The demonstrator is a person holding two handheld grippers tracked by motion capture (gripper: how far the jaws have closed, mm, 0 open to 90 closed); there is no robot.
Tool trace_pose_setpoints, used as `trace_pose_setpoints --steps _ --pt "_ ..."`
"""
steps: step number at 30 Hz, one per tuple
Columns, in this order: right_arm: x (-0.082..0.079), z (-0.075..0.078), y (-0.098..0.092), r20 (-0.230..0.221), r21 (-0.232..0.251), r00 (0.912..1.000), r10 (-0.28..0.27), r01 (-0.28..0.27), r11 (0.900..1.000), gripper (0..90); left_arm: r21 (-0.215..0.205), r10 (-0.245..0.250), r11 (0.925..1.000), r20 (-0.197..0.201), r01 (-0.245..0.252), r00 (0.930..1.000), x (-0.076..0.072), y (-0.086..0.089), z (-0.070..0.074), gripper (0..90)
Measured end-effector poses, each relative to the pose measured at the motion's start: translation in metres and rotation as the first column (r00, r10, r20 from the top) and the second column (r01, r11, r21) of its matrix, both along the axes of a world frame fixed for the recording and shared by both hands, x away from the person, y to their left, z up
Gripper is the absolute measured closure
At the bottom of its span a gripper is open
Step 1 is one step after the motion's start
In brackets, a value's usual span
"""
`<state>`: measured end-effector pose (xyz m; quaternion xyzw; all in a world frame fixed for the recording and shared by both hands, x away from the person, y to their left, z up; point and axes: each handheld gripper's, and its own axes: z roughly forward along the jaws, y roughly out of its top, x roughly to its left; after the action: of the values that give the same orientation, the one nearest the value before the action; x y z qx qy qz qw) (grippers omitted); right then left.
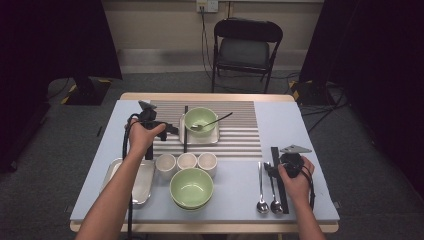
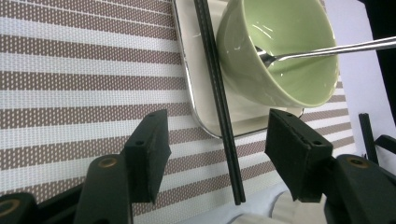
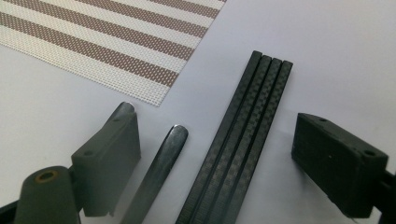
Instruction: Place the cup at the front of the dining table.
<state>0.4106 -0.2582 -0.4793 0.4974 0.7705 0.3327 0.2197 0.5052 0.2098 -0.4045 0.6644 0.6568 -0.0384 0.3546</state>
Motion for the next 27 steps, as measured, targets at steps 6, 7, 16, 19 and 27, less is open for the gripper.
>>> trace_pose_setpoints --steps 6,7,16,19,27 --pt "0.0 0.0 0.0 -0.001 0.001 1.0 -0.001 0.001 1.0 14.5 0.001 -0.02 0.9998 0.011 0.02 0.9997 -0.003 0.001 0.001 36.6" --pt "0.0 0.0 0.0 0.0 0.0 1.0 0.0 0.0 1.0 14.5 -0.001 -0.016 0.9999 0.015 0.016 0.9998 -0.004 0.001 0.001 36.2" --pt "0.0 0.0 0.0 0.0 0.0 1.0 0.0 0.0 1.0 14.5 -0.003 -0.047 0.9989 0.029 0.047 0.9985 -0.01 0.003 0.005 35.1" --pt "0.0 0.0 0.0 0.0 -0.001 1.0 0.0 0.0 1.0 14.5 0.001 -0.054 0.9985 0.032 0.054 0.998 -0.012 0.004 0.006 35.2" --pt "0.0 0.0 0.0 0.0 -0.001 1.0 0.0 0.0 1.0 14.5 -0.001 -0.061 0.9981 0.032 0.061 0.9976 -0.016 0.009 0.004 35.3"
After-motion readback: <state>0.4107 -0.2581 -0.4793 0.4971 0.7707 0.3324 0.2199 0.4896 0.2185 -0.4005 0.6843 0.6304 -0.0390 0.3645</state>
